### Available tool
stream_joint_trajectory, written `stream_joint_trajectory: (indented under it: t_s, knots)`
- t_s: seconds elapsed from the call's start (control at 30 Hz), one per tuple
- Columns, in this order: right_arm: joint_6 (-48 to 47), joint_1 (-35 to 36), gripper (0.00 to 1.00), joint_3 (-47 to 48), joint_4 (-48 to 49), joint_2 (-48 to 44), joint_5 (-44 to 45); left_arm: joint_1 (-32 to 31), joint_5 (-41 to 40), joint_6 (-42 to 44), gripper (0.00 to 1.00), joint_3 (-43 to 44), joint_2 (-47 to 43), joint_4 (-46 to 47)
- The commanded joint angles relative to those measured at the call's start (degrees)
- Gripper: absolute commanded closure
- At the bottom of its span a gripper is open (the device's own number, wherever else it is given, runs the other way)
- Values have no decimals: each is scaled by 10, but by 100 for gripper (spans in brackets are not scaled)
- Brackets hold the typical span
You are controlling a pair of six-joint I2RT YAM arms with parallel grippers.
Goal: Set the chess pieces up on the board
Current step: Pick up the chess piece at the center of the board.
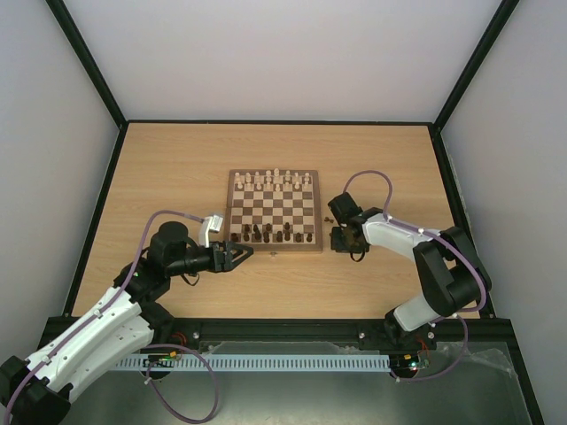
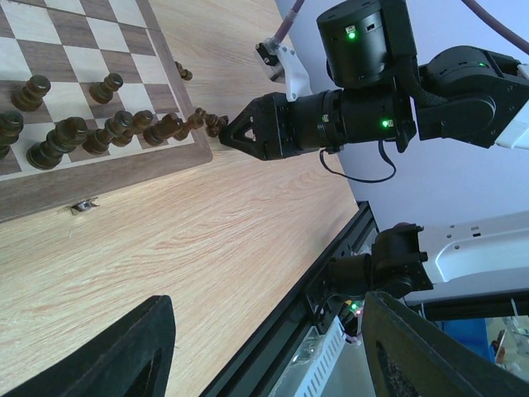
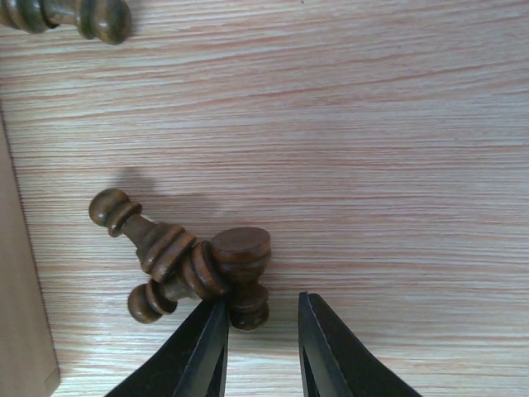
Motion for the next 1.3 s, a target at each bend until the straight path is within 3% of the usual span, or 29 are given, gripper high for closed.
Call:
stream_joint_trajectory:
  t_s: [0.0,0.17,0.53,0.8,1.27]
  knots:
    - [-17,-1,77,11,7,4,-12,4,9,3,35,-7,-3,8]
    - [-19,-2,79,17,15,16,-3,3,9,2,35,-10,-3,9]
    - [-13,-1,95,11,12,29,-13,3,7,-2,35,-13,-11,3]
    - [4,15,97,-11,-21,-56,-45,4,5,-8,35,-22,-15,9]
    - [89,119,97,-57,-66,-194,-104,2,21,-15,35,-54,-21,26]
